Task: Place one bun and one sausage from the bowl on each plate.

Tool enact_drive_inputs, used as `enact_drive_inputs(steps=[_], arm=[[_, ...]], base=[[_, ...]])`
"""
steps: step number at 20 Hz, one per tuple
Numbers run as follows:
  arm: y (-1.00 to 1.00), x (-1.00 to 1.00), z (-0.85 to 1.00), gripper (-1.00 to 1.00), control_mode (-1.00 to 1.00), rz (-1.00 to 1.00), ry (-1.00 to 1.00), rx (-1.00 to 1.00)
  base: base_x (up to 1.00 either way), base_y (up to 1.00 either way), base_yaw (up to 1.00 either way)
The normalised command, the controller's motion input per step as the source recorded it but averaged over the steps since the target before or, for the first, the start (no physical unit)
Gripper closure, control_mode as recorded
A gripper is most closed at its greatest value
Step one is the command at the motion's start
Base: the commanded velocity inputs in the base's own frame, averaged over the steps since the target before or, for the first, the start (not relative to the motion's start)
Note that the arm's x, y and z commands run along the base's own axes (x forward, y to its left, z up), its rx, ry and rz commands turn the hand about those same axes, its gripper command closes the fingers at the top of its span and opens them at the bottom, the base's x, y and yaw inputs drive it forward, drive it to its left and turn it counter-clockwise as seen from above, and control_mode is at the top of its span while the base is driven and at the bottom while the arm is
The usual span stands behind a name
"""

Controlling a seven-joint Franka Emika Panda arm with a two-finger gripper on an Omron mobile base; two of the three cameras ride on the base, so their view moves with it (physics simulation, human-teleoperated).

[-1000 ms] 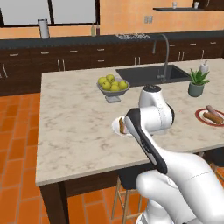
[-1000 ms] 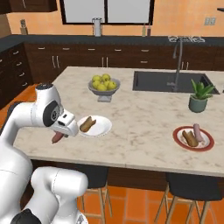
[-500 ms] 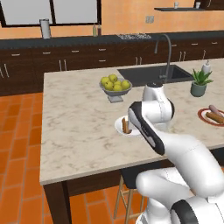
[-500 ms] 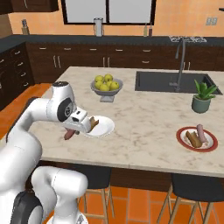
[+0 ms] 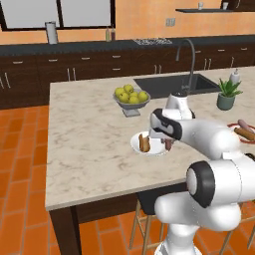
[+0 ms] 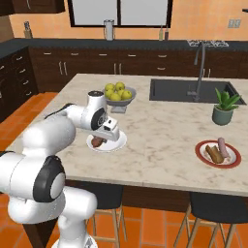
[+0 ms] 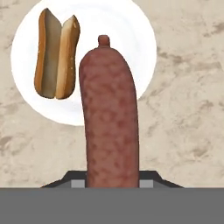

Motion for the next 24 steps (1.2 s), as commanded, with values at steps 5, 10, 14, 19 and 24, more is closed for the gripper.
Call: enact_drive_inputs(steps=[5,10,14,19,24], arm=[[0.02,0.99,-0.42,1.00,-1.00,0.00,0.00,0.01],[0.08,0.72,-0.40,1.00,-1.00,0.00,0.01,0.00],[-0.06,0.24,-0.53,-1.00,-1.00,0.02,0.00,0.03],[0.06,0.23,-0.34,-1.00,-1.00,0.01,0.03,0.00],[0.00,0.09,0.01,-1.00,-1.00,0.00,0.00,0.00]], base=[[0.00,0.00,0.00],[0.00,0.00,0.00],[0.00,0.00,0.00],[0.00,0.00,0.00],[0.00,0.00,0.00]])
